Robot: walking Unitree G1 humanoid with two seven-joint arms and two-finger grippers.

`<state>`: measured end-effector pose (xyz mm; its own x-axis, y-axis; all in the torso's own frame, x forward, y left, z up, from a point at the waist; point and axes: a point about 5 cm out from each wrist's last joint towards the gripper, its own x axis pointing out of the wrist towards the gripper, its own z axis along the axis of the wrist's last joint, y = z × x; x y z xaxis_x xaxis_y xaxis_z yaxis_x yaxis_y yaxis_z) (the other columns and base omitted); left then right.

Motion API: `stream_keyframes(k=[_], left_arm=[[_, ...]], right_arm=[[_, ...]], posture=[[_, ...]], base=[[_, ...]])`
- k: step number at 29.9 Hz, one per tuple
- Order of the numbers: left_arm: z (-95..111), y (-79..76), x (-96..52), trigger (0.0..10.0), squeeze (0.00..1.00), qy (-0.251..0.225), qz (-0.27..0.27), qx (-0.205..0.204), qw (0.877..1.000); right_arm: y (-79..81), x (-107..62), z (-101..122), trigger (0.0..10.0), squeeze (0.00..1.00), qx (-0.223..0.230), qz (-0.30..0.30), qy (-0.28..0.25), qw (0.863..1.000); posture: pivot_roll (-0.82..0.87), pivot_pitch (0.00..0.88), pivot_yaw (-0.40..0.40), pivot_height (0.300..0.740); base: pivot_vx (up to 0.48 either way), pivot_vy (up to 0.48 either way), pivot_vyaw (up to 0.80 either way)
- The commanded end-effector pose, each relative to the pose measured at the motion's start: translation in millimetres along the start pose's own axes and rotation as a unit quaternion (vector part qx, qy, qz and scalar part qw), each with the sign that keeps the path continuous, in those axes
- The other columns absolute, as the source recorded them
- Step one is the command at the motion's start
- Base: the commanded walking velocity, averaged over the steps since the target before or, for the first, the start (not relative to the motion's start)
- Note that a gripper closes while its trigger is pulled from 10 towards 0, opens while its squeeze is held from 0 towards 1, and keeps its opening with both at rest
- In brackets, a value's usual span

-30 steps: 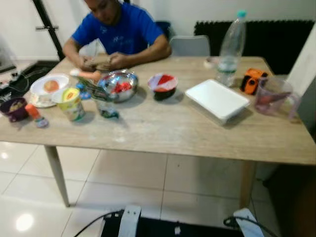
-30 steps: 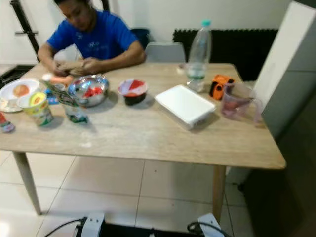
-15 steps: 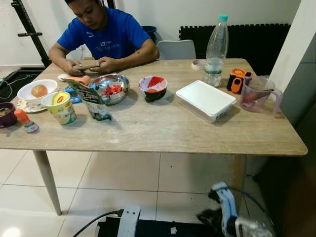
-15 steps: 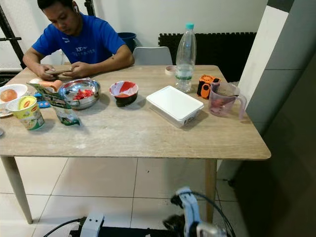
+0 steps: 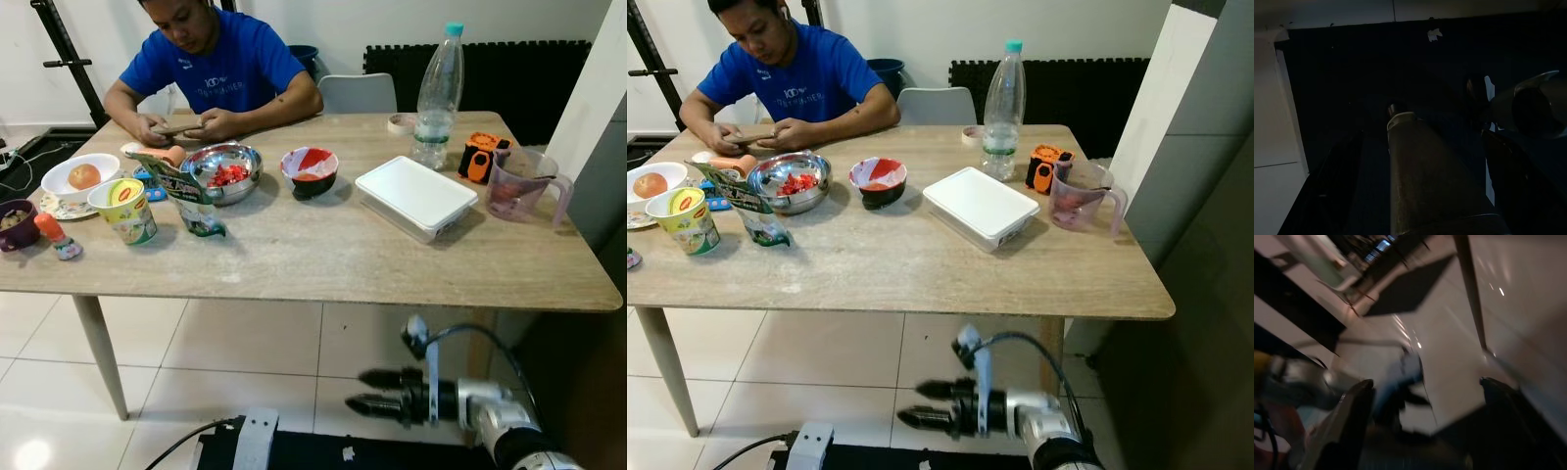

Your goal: Restocking fridge

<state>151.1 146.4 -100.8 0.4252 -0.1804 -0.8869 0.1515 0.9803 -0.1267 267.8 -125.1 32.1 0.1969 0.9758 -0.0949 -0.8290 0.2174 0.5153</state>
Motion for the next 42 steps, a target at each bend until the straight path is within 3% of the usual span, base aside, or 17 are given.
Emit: stream_keyframes(k=[1, 9, 10, 12, 21, 22, 23, 24, 25, 27, 30, 31, 34, 35, 36, 38, 42], left_arm=[[-1, 5.5, -1.1, 10.0, 0.0, 0.002, 0.008, 0.004, 1.0], [0, 4.5, -0.9, 10.0, 0.0, 0.001, 0.006, 0.001, 1.0], [0, 4.1, -0.8, 10.0, 0.0, 0.002, 0.005, -0.001, 1.0], [0, 3.9, -0.8, 10.0, 0.0, 0.002, 0.005, -0.002, 1.0], [0, 3.9, -0.7, 10.0, 0.0, 0.002, 0.005, -0.002, 1.0], [0, 3.7, -0.7, 10.0, 0.0, 0.001, 0.005, -0.002, 1.0], [0, 3.7, -0.7, 10.0, 0.0, 0.001, 0.005, -0.002, 1.0], [0, 3.5, -0.7, 10.0, 0.0, 0.001, 0.005, -0.003, 1.0], [0, 3.5, -0.7, 10.0, 0.0, 0.001, 0.005, -0.003, 1.0], [0, 3.1, -0.5, 10.0, 0.0, 0.001, 0.004, -0.004, 1.0], [0, 2.7, -0.5, 10.0, 0.0, 0.001, 0.004, -0.005, 1.0], [0, 2.7, -0.5, 10.0, 0.0, 0.001, 0.004, -0.005, 1.0], [0, 2.3, -0.4, 10.0, 0.0, 0.001, 0.004, -0.005, 1.0], [0, 2.3, -0.4, 10.0, 0.0, 0.001, 0.004, -0.005, 1.0], [0, 2.0, -0.3, 10.0, 0.0, 0.001, 0.003, -0.005, 1.0], [0, 2.0, -0.3, 10.0, 0.0, 0.001, 0.003, -0.005, 1.0], [0, 1.5, -0.2, 10.0, 0.0, 0.001, 0.003, -0.006, 1.0]], right_arm=[[2.6, 2.1, 10, 10.0, 1.0, -0.003, 0.022, -0.027, 0.999], [8.8, -4.9, 68, 10.0, 1.0, -0.034, 0.063, -0.157, 0.985], [8.9, -11.9, 92, 10.0, 1.0, -0.053, 0.056, -0.211, 0.974], [6.4, -16.8, 111, 10.0, 1.0, -0.075, 0.028, -0.251, 0.965], [3.9, -18.6, 118, 10.0, 1.0, -0.083, 0.008, -0.268, 0.96], [-7.0, -22.7, 141, 10.0, 0.41, -0.095, -0.08, -0.301, 0.946], [-7.0, -22.7, 141, 10.0, 0.41, -0.095, -0.08, -0.301, 0.946], [-17.4, -28.4, 160, 10.0, 0.0, -0.097, -0.17, -0.329, 0.924], [-17.4, -28.4, 160, 10.0, 0.0, -0.097, -0.17, -0.329, 0.924], [-28.5, -40.1, 179, 10.0, 0.0, -0.075, -0.279, -0.371, 0.882], [-35.3, -58.0, 185, 10.0, 0.0, -0.049, -0.35, -0.41, 0.841], [-35.3, -58.0, 185, 10.0, 0.0, -0.049, -0.35, -0.41, 0.841], [-38.4, -69.3, 186, 10.0, 0.0, -0.035, -0.391, -0.425, 0.816], [-38.4, -69.3, 186, 10.0, 0.0, -0.035, -0.391, -0.425, 0.816], [-42.9, -75.4, 183, 10.0, 0.0, -0.023, -0.428, -0.422, 0.799], [-44.0, -76.5, 183, 10.0, 0.0, -0.021, -0.436, -0.42, 0.795], [-54.6, -80.6, 170, 10.0, 0.0, 0.015, -0.518, -0.395, 0.758]], posture=[[-0.03, 0.0, 0.02, 0.74], [-0.02, 0.0, 0.015, 0.74], [-0.02, 0.0, 0.015, 0.74], [-0.02, 0.0, 0.015, 0.74], [-0.02, 0.0, 0.015, 0.74], [-0.02, 0.0, 0.011, 0.74], [-0.02, 0.0, 0.011, 0.74], [-0.02, 0.0, 0.011, 0.74], [-0.02, 0.0, 0.011, 0.74], [-0.02, 0.0, 0.01, 0.74], [-0.02, 0.0, 0.01, 0.74], [-0.02, 0.0, 0.01, 0.74], [-0.02, 0.0, 0.009, 0.74], [-0.02, 0.0, 0.009, 0.74], [-0.02, 0.0, 0.008, 0.74], [-0.02, 0.0, 0.008, 0.74], [-0.02, 0.0, 0.007, 0.74]], base=[[0.0, 0.0, 0.0], [0.0, 0.0, 0.0], [0.0, 0.0, 0.0], [0.0, 0.0, 0.0], [0.0, 0.0, 0.0], [0.0, 0.0, 0.0], [0.0, 0.0, 0.0], [0.0, 0.0, 0.0], [0.0, 0.0, 0.0], [0.0, 0.0, 0.0], [0.0, 0.0, 0.0], [0.0, 0.0, 0.0], [0.0, 0.0, 0.0], [0.0, 0.0, 0.0], [0.0, 0.0, 0.0], [0.0, 0.0, 0.0], [0.0, 0.0, 0.0]])
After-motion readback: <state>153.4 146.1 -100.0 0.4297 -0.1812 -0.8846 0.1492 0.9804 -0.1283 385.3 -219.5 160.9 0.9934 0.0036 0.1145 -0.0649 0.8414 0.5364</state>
